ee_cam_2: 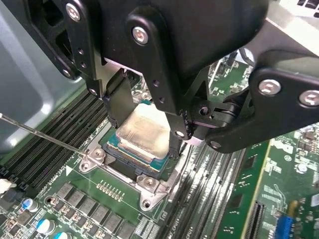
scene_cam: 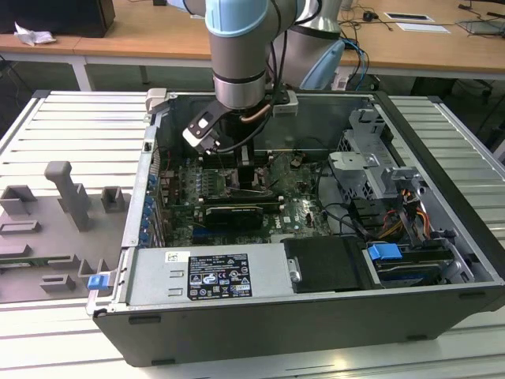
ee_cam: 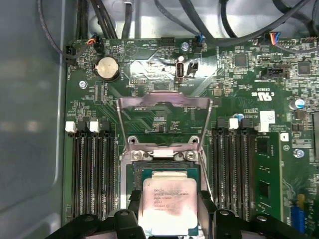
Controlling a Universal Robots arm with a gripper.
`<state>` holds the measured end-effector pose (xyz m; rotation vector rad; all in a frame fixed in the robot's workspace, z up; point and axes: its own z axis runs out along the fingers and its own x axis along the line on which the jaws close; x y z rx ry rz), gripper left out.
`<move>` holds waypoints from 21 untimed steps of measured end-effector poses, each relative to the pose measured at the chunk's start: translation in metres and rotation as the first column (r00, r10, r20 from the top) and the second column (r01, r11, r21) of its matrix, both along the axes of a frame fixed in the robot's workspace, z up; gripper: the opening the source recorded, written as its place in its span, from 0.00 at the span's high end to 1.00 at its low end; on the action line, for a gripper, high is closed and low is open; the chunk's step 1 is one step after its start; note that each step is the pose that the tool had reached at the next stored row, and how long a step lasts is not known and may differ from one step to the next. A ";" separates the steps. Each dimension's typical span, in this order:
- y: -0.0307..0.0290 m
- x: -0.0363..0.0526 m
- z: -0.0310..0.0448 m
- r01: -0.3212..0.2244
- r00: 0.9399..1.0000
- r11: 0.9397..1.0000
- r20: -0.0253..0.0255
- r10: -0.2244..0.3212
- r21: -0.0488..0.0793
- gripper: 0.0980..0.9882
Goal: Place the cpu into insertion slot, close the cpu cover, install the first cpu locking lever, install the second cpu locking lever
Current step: 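Place the cpu into insertion slot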
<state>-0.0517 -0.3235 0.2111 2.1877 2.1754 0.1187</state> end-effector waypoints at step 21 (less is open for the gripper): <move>0.0043 0.0013 -0.0091 0.005 1.000 1.000 0.000 -0.005 0.000 0.50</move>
